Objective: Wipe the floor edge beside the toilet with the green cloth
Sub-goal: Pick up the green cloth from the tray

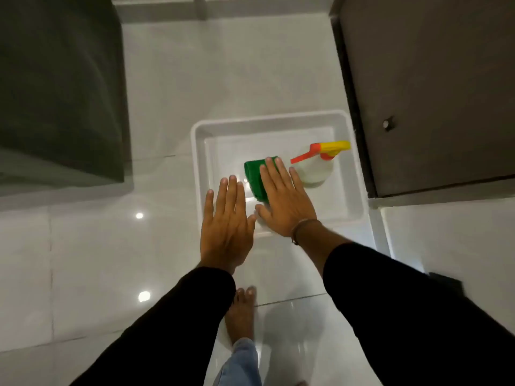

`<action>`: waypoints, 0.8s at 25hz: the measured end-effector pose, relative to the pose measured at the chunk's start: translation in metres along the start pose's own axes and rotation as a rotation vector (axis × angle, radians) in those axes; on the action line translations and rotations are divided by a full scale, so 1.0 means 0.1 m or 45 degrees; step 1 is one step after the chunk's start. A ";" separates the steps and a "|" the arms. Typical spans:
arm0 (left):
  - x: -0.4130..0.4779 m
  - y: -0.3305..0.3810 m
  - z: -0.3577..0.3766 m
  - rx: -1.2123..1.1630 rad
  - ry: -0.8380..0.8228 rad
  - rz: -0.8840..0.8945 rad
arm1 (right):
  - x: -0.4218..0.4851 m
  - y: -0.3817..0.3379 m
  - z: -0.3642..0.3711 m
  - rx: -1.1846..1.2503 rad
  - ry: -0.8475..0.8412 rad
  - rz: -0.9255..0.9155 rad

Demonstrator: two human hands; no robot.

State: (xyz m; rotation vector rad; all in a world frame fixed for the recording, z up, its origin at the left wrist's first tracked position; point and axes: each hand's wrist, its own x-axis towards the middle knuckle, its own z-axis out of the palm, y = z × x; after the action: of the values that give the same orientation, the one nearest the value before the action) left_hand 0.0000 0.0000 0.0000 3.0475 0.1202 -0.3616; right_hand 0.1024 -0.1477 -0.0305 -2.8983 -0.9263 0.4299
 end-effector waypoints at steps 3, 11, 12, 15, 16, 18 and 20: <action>0.26 -0.05 0.24 -0.024 -0.060 -0.033 | 0.30 0.12 0.23 -0.011 -0.085 -0.050; 0.34 -0.08 0.47 -0.101 0.041 -0.024 | 0.43 0.16 0.51 -0.147 0.041 -0.093; 0.32 -0.06 0.43 -0.099 0.053 -0.019 | 0.42 0.14 0.51 -0.154 0.065 -0.094; 0.17 -0.03 0.27 -0.081 0.051 -0.019 | 0.31 0.10 0.37 -0.101 0.136 -0.117; 0.09 -0.01 0.20 -0.087 0.067 -0.017 | 0.23 0.07 0.26 -0.054 0.166 -0.143; -0.14 0.09 0.05 -0.093 0.068 -0.032 | -0.05 -0.03 -0.03 0.030 0.230 -0.198; -0.45 0.23 -0.08 -0.104 0.066 -0.033 | -0.46 -0.11 -0.37 0.134 0.246 -0.185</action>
State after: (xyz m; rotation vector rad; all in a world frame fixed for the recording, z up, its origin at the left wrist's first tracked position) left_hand -0.0397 -0.0259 0.0196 2.9779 0.1727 -0.2718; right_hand 0.0705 -0.1643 0.0180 -2.6971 -1.0393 0.1780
